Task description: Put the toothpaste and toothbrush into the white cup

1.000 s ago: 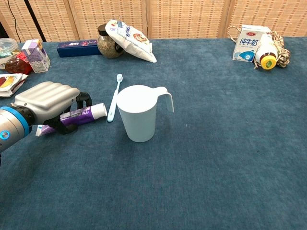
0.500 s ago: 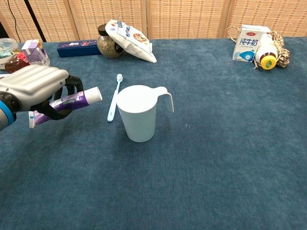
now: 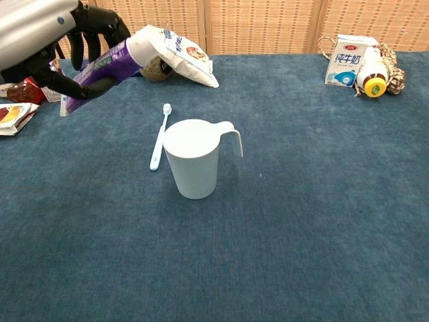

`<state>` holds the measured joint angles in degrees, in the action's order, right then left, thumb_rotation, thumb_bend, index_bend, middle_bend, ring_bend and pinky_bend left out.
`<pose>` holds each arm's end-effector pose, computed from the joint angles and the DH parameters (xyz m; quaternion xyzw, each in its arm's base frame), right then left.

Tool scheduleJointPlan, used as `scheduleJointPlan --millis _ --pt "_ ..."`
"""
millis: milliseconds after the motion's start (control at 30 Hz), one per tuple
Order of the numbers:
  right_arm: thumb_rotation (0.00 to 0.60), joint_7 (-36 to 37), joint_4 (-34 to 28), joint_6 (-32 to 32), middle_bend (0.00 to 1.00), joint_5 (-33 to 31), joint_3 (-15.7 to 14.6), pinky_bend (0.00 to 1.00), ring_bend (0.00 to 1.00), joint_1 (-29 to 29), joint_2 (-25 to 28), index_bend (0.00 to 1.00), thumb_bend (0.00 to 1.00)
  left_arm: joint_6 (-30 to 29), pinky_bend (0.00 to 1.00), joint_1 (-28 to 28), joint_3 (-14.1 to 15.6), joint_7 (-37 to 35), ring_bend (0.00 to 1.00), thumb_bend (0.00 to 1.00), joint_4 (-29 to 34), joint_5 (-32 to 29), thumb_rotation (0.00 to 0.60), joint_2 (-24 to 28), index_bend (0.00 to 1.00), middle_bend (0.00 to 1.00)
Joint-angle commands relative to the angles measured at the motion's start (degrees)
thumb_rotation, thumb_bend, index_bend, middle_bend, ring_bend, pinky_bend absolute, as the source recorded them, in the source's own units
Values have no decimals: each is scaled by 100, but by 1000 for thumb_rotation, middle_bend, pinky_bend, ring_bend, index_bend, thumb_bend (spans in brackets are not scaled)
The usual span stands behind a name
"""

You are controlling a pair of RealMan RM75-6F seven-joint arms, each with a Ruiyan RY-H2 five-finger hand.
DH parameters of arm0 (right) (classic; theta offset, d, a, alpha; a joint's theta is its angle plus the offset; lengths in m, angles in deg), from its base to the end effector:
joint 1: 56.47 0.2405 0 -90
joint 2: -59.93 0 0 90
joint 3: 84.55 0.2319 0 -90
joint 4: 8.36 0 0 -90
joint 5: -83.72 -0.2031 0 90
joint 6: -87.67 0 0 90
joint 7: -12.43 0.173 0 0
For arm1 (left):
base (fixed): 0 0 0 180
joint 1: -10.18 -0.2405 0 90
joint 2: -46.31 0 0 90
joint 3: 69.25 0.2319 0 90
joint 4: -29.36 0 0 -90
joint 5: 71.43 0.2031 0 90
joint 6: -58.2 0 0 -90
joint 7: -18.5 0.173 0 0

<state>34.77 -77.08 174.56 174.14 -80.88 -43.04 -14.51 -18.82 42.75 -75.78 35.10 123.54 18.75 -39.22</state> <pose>-0.2942 -0.2606 0.1429 0.5999 -0.3650 0.4964 0.5104 -0.0891 0.2882 0.0373 -0.7012 -0.2543 -0.5328 0.3997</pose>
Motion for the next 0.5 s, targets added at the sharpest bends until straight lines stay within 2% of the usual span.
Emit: scheduleJointPlan --millis 33,67,233,333,500 --pt "600 -6 0 -15 0 -3 6 221 0 2 -4 0 0 -306 563 66 -76 -2361 522 428 -46 135 600 -144 451 507" --pt "600 -16 -1 -24 0 -2 5 222 0 2 -7 0 0 -219 563 90 -75 -2720 522 429 -47 70 600 -207 451 507" --pt "600 -44 2 -59 0 4 7 226 0 9 -22 0 0 -232 563 153 -140 -3155 509 428 -437 82 600 -642 451 507" --pt "600 -58 8 -98 0 7 -1 233 0 17 -32 0 0 -297 563 199 -204 -3670 503 426 -725 90 600 -1015 450 507" --pt "600 -98 34 -134 0 -10 8 236 0 22 -69 0 0 -501 559 312 -346 -4440 501 424 -1536 146 600 -1752 449 507"
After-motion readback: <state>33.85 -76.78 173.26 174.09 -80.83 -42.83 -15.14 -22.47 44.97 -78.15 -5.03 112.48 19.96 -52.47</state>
